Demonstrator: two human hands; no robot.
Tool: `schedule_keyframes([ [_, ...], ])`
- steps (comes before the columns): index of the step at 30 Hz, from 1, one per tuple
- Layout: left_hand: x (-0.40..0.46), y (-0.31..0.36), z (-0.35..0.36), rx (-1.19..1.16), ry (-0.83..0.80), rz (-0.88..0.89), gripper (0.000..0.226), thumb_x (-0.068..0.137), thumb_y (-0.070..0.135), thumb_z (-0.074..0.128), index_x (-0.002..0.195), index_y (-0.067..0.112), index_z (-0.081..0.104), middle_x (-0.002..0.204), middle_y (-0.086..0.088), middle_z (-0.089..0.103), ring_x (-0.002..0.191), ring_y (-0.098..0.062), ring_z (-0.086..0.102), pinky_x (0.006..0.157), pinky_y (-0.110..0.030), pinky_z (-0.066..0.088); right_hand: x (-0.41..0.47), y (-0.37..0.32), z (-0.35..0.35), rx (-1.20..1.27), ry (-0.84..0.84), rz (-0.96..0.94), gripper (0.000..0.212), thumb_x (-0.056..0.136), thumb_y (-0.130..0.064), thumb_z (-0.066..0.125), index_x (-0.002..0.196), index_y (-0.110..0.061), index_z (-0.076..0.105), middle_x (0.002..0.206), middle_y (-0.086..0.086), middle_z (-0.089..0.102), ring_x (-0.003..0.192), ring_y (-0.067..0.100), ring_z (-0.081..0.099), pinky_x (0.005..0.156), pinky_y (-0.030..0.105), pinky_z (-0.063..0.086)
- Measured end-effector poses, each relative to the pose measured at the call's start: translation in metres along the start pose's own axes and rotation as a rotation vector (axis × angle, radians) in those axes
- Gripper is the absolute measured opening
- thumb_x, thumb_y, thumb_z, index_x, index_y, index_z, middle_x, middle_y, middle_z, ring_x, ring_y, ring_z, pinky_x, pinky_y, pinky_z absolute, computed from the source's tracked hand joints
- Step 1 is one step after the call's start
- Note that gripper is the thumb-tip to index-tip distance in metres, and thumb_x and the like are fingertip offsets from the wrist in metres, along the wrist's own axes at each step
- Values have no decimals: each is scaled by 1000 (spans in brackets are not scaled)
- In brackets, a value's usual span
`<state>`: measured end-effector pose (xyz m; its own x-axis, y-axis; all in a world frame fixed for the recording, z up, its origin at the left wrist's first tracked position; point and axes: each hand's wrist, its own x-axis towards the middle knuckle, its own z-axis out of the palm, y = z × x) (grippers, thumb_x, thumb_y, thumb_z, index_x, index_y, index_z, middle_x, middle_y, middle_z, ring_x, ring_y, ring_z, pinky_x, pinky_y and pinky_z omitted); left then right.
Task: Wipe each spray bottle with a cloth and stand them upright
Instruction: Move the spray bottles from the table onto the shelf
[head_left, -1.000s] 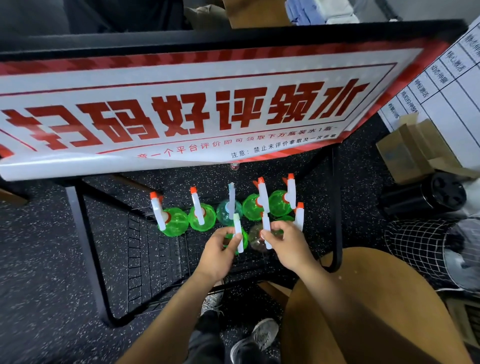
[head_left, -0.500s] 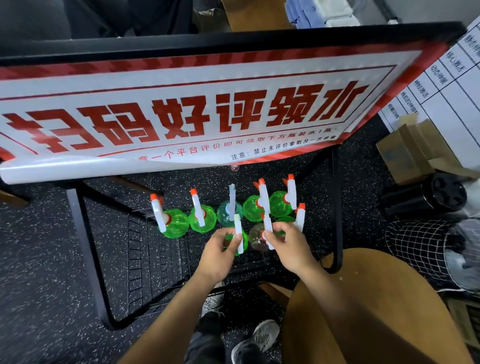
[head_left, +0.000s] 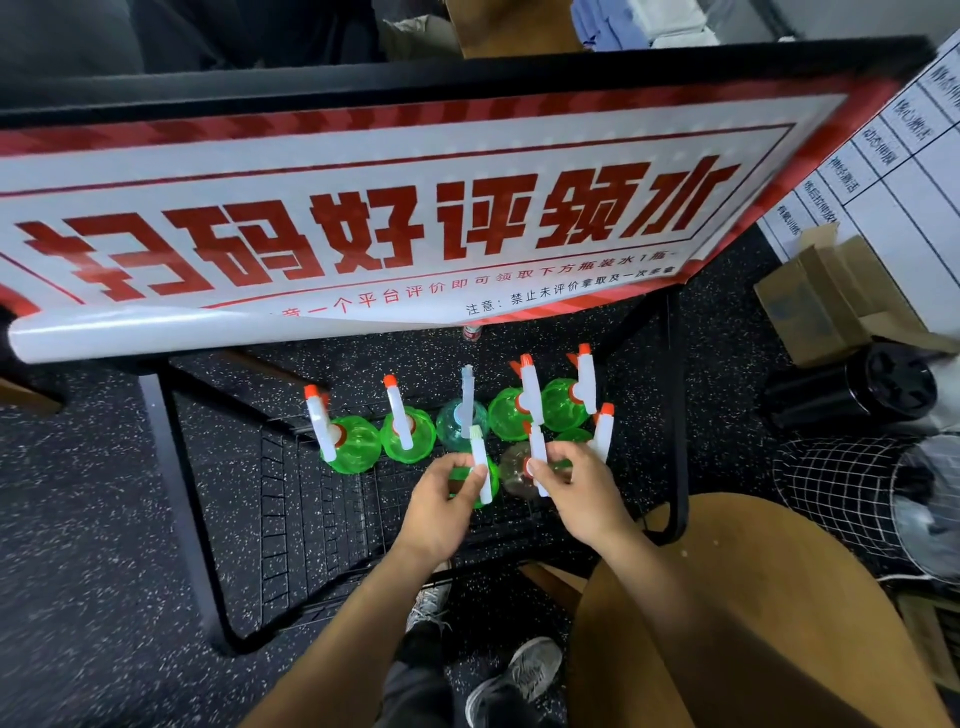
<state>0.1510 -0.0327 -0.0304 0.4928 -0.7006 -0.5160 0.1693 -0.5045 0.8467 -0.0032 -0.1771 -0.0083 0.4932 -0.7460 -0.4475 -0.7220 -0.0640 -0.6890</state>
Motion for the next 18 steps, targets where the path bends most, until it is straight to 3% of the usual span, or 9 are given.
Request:
schedule_keyframes([
  [4, -1, 2, -5, 60, 11, 19, 18, 101, 38, 69, 114, 25, 67, 94, 7, 68, 73, -4, 59, 72, -18, 51, -4, -2, -1, 15, 2, 4, 30, 98, -37, 70, 122, -18, 71, 115, -2, 64, 98, 8, 64, 82, 13, 50],
  [9, -2, 3, -12, 96, 30, 19, 29, 98, 40, 72, 119, 21, 66, 117, 3, 72, 104, -16, 69, 100, -32, 54, -12, -5, -7, 13, -7, 3, 24, 98, -38, 71, 117, -24, 71, 116, -6, 65, 97, 2, 64, 74, 1, 43],
  [14, -7, 17, -17, 82, 48, 96, 14, 98, 32, 74, 104, 26, 63, 111, 0, 71, 99, -14, 66, 93, -25, 52, -19, -7, -14, -36, 9, 7, 33, 98, -38, 70, 124, -18, 67, 121, -1, 60, 93, -5, 59, 76, 0, 42],
  [18, -11, 29, -21, 82, 51, 172, 15, 98, 28, 75, 103, 26, 62, 108, -7, 69, 98, -18, 66, 95, -29, 53, -21, -13, -12, -106, 28, -1, 33, 98, -41, 69, 124, -19, 68, 120, -1, 59, 93, 4, 60, 83, 9, 44],
])
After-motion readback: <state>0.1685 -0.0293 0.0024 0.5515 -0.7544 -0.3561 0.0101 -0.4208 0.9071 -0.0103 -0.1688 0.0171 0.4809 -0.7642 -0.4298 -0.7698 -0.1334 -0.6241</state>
